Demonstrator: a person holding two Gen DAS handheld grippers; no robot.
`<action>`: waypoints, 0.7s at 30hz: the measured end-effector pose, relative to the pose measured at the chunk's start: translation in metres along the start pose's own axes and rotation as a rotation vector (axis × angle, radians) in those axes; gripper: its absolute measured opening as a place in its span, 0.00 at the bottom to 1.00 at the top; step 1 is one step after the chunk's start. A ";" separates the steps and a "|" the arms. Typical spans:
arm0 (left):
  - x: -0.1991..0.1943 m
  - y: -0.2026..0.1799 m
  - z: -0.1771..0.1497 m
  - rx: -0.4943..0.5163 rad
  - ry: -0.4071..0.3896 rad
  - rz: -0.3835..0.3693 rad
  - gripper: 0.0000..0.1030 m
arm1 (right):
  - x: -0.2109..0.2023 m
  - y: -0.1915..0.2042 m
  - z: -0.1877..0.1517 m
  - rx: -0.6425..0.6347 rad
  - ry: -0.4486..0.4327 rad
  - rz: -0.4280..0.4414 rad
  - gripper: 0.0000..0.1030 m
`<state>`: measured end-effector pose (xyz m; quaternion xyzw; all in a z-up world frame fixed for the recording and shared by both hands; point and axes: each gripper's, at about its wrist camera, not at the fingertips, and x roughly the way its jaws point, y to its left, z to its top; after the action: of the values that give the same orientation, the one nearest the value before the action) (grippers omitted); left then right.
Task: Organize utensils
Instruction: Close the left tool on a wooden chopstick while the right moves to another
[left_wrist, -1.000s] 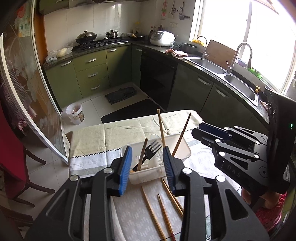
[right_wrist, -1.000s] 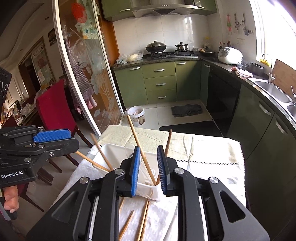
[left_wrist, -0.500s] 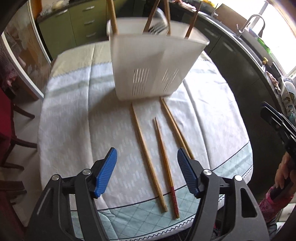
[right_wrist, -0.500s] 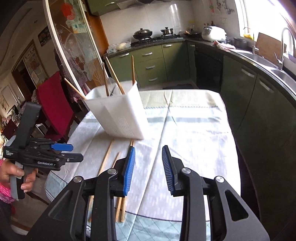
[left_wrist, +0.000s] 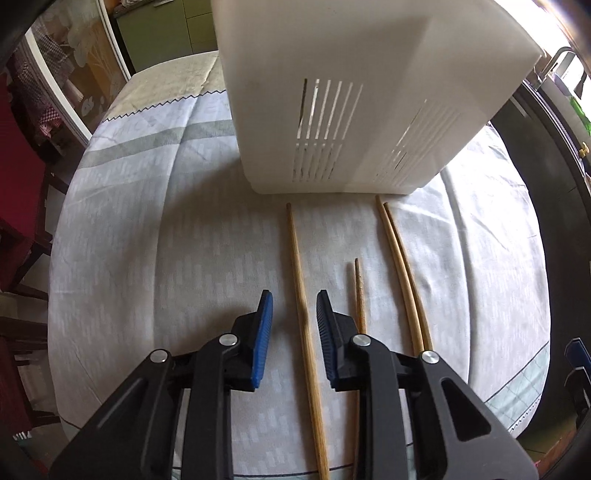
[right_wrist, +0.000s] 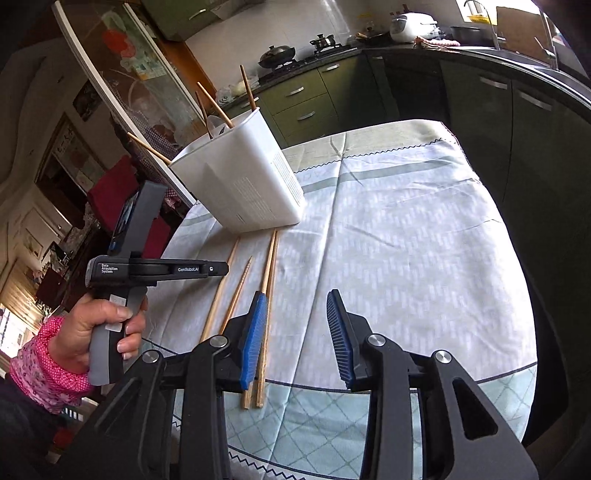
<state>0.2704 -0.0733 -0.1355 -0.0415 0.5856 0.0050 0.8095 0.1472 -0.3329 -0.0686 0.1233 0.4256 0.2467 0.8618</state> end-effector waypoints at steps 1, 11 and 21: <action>0.000 -0.001 -0.001 0.002 -0.004 0.004 0.22 | 0.000 0.000 0.000 0.000 0.001 0.002 0.34; 0.006 -0.011 -0.006 0.029 0.004 0.035 0.07 | 0.015 0.005 0.002 -0.015 0.032 -0.001 0.34; -0.003 0.027 -0.024 0.039 0.009 0.029 0.07 | 0.099 0.031 0.024 -0.146 0.212 -0.104 0.29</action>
<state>0.2453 -0.0476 -0.1419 -0.0171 0.5897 0.0051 0.8074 0.2074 -0.2544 -0.1071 0.0111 0.5009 0.2438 0.8304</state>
